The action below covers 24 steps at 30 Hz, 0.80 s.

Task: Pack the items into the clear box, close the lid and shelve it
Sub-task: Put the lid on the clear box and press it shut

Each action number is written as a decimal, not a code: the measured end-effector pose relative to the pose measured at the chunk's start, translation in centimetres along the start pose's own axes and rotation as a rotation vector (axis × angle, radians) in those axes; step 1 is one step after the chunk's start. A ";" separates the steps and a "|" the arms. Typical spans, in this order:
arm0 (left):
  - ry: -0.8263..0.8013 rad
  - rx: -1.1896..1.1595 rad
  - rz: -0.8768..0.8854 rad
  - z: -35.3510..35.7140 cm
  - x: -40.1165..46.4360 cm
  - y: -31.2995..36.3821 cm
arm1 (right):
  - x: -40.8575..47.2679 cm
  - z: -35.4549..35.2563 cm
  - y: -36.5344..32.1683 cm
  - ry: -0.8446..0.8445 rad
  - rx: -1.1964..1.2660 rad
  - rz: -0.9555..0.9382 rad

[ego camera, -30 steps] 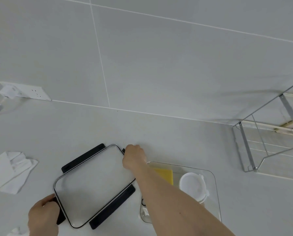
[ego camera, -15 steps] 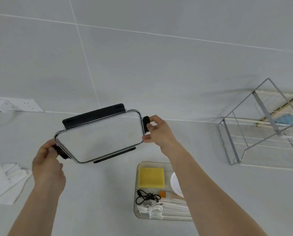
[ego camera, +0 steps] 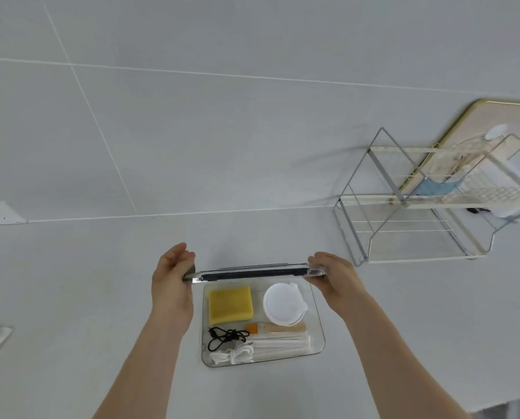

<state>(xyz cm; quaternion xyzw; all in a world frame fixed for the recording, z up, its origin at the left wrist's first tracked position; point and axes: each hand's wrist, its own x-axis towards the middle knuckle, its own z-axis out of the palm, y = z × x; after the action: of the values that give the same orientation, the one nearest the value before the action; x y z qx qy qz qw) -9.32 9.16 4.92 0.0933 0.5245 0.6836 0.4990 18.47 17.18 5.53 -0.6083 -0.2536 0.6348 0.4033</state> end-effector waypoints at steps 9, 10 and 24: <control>0.031 0.501 -0.011 -0.5 -2.4 -4.0 | -0.7 -3.5 3.3 0.100 -0.211 -0.122; 0.059 0.564 0.025 -0.6 -2.5 -4.3 | -0.7 -3.6 3.6 0.110 -0.255 -0.134; 0.292 0.852 0.126 -2.6 -3.4 -6.7 | -0.5 -3.2 5.5 0.229 -0.419 -0.258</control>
<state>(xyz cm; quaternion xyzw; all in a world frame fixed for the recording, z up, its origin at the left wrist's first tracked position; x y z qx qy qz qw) -5.46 4.60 -0.26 0.2246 0.8172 0.4417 0.2945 20.45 13.24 0.93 -0.7090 -0.4074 0.4390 0.3724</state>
